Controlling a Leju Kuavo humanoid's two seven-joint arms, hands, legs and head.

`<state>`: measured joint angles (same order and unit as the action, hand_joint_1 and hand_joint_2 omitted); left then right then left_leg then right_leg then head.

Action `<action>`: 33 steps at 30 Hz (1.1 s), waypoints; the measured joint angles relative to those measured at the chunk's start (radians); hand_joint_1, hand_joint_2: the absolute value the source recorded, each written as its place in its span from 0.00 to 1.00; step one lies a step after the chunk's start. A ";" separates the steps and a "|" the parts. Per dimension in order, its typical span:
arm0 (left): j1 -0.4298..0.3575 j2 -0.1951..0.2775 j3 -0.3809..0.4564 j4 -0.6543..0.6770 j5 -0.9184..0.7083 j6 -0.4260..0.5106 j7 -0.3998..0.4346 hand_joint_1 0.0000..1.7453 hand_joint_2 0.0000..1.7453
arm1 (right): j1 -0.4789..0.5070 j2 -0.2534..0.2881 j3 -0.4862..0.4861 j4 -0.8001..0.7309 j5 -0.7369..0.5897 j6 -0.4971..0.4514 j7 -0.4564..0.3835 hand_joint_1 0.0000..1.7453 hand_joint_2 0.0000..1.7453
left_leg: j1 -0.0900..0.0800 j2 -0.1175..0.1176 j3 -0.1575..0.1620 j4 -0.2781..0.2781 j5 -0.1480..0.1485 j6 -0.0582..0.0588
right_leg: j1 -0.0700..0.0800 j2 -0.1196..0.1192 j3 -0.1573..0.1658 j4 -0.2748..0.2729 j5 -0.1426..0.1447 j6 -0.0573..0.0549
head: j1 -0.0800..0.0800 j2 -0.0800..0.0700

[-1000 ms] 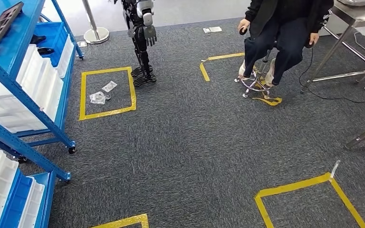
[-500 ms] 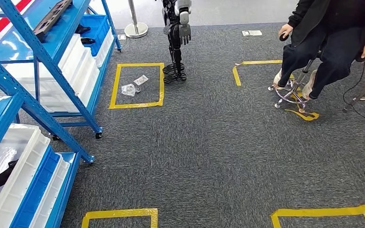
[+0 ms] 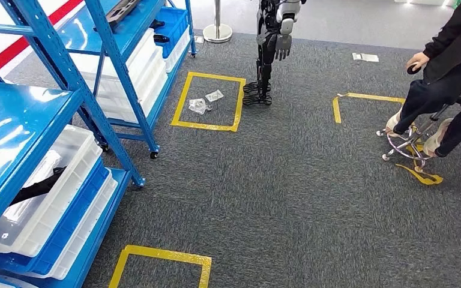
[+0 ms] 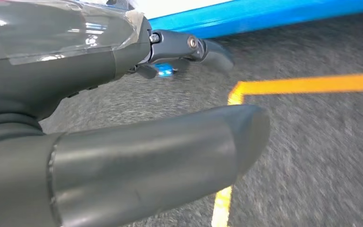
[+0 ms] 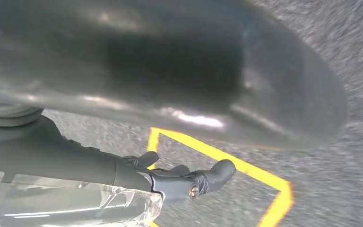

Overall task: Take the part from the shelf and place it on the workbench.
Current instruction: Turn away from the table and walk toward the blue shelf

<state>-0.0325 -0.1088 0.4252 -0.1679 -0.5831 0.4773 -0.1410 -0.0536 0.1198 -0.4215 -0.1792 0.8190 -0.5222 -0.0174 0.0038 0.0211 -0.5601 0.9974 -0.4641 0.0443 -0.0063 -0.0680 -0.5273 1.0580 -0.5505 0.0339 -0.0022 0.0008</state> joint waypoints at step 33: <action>-0.002 0.007 0.003 0.004 0.013 -0.002 0.003 0.00 0.00 | 0.000 -0.002 0.013 0.002 0.008 0.012 -0.002 0.00 0.00 | 0.001 -0.038 -0.018 0.005 0.012 0.006 | -0.004 0.059 -0.070 0.182 -0.093 -0.008 | -0.004 0.000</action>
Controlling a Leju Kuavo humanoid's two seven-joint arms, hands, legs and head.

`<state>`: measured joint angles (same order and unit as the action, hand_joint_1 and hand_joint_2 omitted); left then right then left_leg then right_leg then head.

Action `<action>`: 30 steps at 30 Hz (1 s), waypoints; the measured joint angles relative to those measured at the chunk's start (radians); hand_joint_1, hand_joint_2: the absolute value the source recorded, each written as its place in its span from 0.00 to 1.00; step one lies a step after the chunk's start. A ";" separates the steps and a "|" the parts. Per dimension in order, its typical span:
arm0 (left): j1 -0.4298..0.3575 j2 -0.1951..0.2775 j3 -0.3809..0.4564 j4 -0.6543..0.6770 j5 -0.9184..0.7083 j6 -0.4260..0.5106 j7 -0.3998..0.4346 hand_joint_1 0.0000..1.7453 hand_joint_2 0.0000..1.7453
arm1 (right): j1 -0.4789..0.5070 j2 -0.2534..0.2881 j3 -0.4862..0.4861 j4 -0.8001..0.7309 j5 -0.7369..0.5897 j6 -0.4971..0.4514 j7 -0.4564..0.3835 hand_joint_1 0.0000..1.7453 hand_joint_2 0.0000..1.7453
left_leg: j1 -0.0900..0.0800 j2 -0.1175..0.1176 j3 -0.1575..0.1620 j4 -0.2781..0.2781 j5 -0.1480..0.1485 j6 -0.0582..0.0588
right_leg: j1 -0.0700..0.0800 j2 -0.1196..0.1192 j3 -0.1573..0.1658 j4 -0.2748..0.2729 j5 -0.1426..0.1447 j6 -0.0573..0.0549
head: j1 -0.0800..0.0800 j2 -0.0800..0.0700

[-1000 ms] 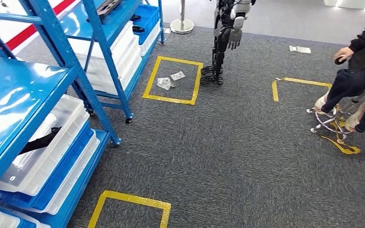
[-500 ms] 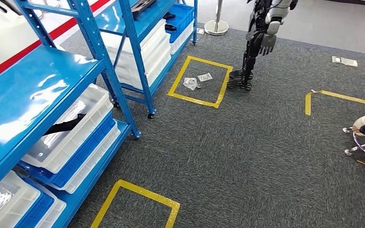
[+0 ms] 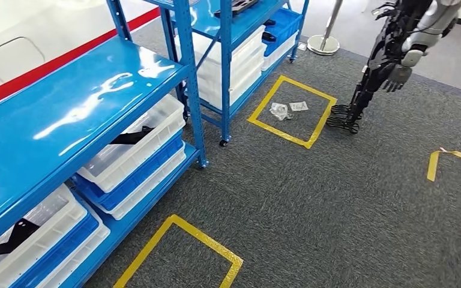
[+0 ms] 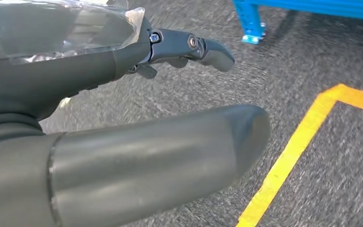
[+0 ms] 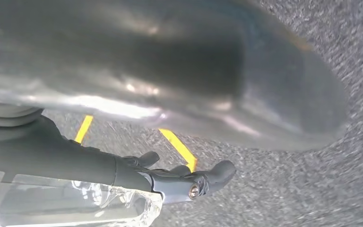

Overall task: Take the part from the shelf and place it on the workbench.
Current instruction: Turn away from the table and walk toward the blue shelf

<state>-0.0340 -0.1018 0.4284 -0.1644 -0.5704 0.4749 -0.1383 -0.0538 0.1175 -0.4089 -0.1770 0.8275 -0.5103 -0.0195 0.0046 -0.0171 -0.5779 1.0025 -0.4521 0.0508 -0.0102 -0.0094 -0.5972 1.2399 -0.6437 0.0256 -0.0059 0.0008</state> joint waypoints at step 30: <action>0.002 0.014 0.008 0.002 0.008 -0.006 0.001 0.00 0.00 | -0.006 0.002 0.002 0.000 -0.003 0.009 -0.010 0.00 0.00 | 0.002 0.004 0.007 -0.008 0.004 0.002 | -0.001 -0.011 0.007 -0.032 0.024 0.004 | -0.006 0.000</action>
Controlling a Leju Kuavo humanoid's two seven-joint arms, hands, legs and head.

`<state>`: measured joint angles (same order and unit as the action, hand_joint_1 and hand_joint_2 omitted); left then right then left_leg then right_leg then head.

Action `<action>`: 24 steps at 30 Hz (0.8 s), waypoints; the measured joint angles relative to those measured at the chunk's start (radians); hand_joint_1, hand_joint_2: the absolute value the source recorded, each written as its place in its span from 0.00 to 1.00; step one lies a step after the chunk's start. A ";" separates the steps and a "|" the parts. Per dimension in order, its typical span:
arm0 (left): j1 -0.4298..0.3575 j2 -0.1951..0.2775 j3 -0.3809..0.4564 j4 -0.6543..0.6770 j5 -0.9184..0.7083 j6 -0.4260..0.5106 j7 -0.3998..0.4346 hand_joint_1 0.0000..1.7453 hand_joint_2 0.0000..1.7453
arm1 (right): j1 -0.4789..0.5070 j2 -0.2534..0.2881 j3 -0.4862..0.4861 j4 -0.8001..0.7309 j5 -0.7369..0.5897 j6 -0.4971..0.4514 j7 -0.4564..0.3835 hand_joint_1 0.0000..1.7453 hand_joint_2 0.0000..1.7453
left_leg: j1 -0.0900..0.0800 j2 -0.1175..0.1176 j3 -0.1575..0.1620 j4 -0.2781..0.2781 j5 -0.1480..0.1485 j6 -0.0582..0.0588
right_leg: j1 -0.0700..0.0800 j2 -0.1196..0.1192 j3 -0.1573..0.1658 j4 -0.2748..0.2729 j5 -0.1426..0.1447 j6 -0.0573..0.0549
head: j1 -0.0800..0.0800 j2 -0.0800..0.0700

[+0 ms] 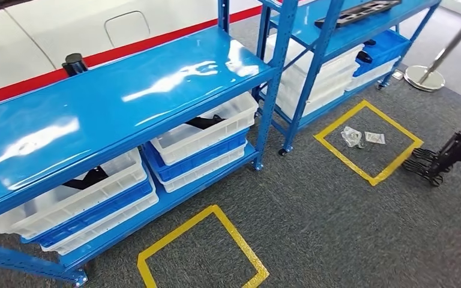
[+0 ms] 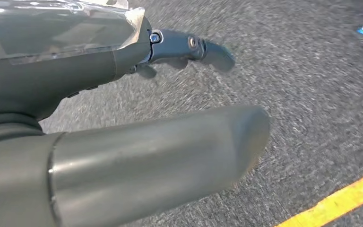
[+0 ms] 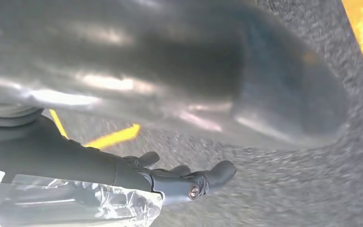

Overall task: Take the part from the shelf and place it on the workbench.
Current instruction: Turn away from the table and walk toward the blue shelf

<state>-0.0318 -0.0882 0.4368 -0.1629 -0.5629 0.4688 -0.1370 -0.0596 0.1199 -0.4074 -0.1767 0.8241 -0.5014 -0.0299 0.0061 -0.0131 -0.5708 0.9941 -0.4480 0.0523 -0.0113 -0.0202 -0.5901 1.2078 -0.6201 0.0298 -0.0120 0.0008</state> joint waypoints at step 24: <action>-0.008 -0.004 0.086 0.001 0.105 -0.052 -0.060 0.00 0.00 | -0.003 0.005 0.002 0.000 -0.003 0.001 0.013 0.00 0.00 | -0.001 0.108 0.000 0.023 -0.024 -0.044 | -0.002 -0.106 0.087 -0.205 0.102 -0.002 | -0.007 0.000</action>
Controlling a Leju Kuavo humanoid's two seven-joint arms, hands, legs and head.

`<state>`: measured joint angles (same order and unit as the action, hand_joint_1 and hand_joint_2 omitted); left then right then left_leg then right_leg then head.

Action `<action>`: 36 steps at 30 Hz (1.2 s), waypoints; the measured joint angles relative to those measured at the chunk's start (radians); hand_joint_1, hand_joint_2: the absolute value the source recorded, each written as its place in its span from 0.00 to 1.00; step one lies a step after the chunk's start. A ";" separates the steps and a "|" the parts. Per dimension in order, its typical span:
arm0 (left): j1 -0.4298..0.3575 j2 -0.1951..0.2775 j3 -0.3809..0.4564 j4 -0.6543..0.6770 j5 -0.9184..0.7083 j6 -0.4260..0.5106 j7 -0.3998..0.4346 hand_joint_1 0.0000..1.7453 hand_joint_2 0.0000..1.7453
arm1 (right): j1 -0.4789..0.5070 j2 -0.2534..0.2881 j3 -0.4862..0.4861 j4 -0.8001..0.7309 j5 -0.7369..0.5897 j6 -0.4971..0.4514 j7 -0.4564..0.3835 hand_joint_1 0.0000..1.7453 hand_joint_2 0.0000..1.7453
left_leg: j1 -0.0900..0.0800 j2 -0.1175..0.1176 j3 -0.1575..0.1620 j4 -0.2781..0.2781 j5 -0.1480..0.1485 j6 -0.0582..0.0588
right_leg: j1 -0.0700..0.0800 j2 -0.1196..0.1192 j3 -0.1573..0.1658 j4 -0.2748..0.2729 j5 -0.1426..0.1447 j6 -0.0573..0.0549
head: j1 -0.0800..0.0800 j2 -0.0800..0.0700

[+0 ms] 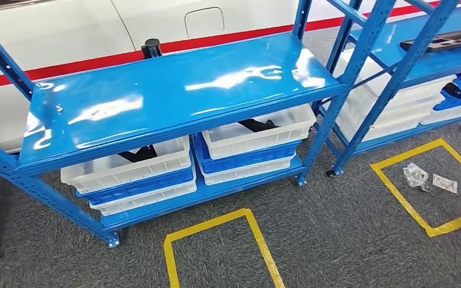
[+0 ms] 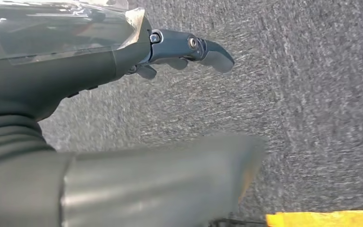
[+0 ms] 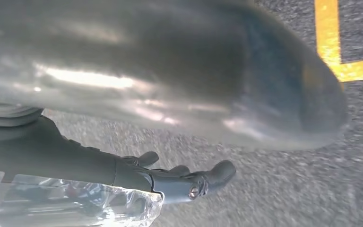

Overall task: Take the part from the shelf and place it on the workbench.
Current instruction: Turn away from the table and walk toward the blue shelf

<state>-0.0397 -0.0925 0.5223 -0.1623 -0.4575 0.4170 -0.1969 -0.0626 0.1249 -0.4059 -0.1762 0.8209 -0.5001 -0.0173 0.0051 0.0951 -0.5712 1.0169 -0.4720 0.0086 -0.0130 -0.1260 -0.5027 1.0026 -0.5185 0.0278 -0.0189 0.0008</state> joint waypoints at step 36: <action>0.002 -0.008 0.018 0.000 -0.010 0.014 -0.009 0.00 1.00 | -0.003 -0.005 0.005 -0.002 -0.022 -0.014 -0.021 0.00 0.00 | 0.000 -0.170 0.002 -0.018 0.014 0.007 | -0.003 0.144 -0.039 0.008 0.023 0.008 | 0.002 0.000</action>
<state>-0.0380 -0.1000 0.5406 -0.1625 -0.4674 0.4314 -0.2059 -0.0659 0.1202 -0.4009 -0.1781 0.7988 -0.5142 -0.0385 0.0052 -0.0745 -0.5693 0.9992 -0.4577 0.0158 -0.0161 0.0176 -0.5416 1.0105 -0.4951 0.0358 -0.0174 0.0008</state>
